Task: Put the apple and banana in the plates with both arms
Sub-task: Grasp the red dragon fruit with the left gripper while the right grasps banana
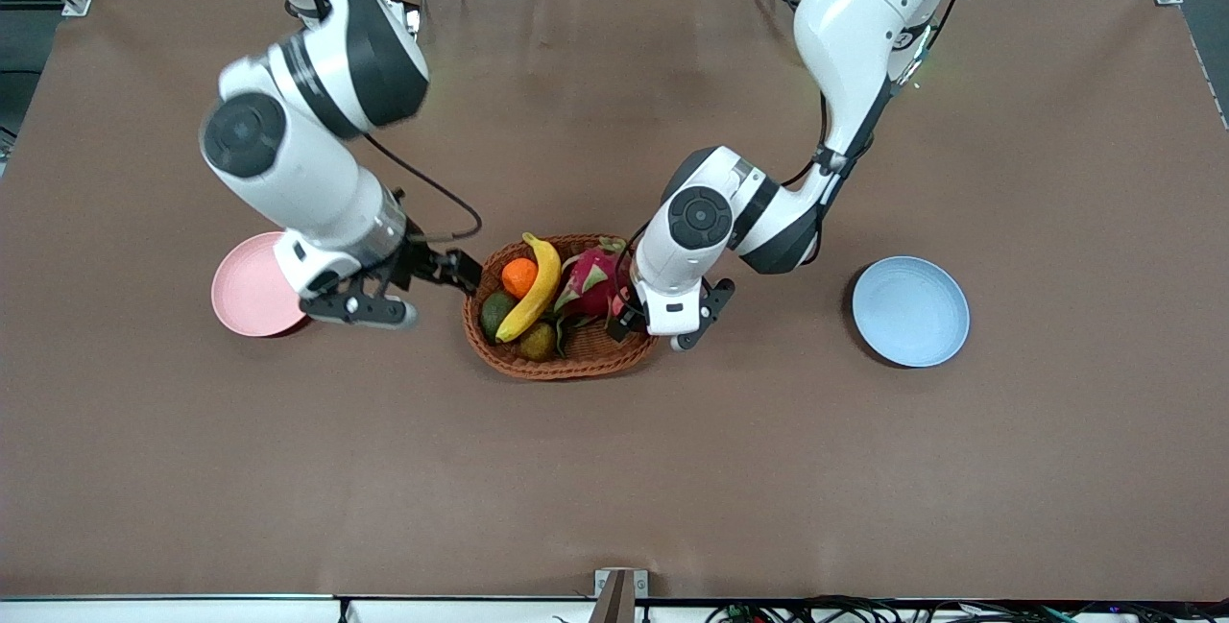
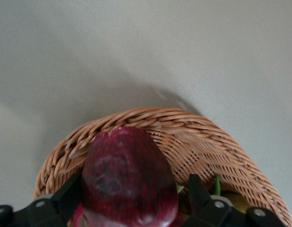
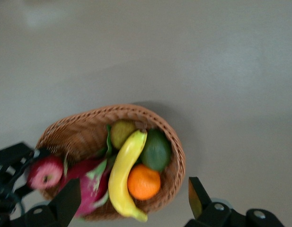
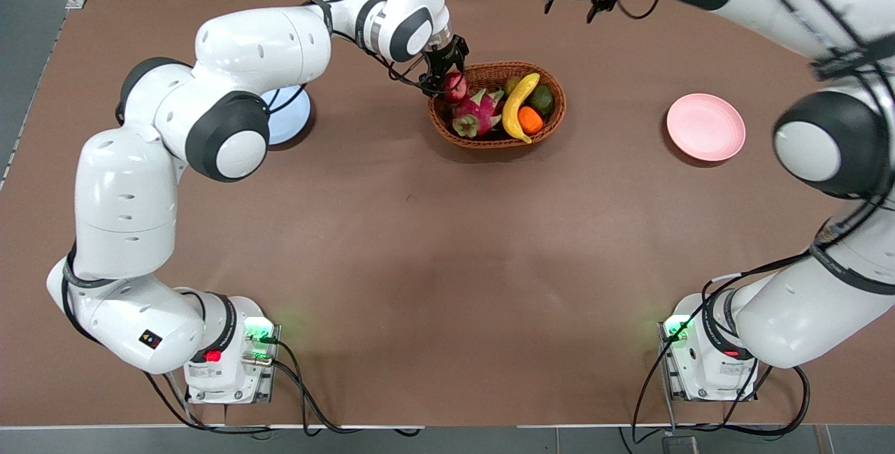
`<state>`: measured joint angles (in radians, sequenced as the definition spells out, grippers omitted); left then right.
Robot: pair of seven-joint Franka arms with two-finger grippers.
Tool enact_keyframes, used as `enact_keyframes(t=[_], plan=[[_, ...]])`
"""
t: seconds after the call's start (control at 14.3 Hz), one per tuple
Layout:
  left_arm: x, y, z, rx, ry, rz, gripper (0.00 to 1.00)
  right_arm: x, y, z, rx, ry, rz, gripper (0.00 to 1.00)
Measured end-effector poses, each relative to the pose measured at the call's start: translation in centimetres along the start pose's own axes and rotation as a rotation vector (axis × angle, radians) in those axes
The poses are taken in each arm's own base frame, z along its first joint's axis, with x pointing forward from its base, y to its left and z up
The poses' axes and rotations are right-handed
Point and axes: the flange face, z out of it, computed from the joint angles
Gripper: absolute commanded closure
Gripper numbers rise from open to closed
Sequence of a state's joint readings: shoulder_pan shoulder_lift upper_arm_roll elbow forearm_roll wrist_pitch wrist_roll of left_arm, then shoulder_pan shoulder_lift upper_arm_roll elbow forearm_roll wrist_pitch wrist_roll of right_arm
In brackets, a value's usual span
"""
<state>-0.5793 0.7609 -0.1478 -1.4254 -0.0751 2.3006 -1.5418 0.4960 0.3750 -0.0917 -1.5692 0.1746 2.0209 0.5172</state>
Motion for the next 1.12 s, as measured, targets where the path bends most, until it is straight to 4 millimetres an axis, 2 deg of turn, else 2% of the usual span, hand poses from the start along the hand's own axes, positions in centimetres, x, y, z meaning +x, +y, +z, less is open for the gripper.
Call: enact_keyframes(t=[0.14,0.21,0.35,0.42,0.63,0.84,0.98,1.12], plan=[[0.0,0.0,0.3,0.003,0.000,-0.003,0.51,0.7,0.3,3.4,-0.023,-0.021,0.025,0.00],[0.0,0.0,0.2,0.002,-0.001,-0.003,0.61,1.0,0.7,4.3,-0.032,-0.030,0.054,0.00],[0.0,0.0,0.2,0.001,0.000,-0.004,0.76,1.6,1.7,4.9,-0.043,-0.037,0.142,0.00],[0.1,0.1,0.1,-0.002,0.000,-0.004,0.81,1.7,1.8,5.1,-0.047,-0.041,0.201,0.00],[0.9,0.8,-1.8,-0.030,0.008,-0.013,0.82,1.0,1.0,6.4,-0.064,-0.055,0.374,0.00],[2.1,1.0,-6.0,-0.017,0.025,0.004,0.82,-0.3,-0.6,9.4,-0.099,-0.080,0.452,0.00],[4.5,0.3,-9.8,0.027,0.034,0.047,0.81,-1.3,-1.9,11.4,-0.116,-0.086,0.474,0.00],[8.6,-1.0,-13.4,0.057,0.039,0.102,0.81,-1.9,-3.3,12.6,-0.105,-0.068,0.495,0.12]])
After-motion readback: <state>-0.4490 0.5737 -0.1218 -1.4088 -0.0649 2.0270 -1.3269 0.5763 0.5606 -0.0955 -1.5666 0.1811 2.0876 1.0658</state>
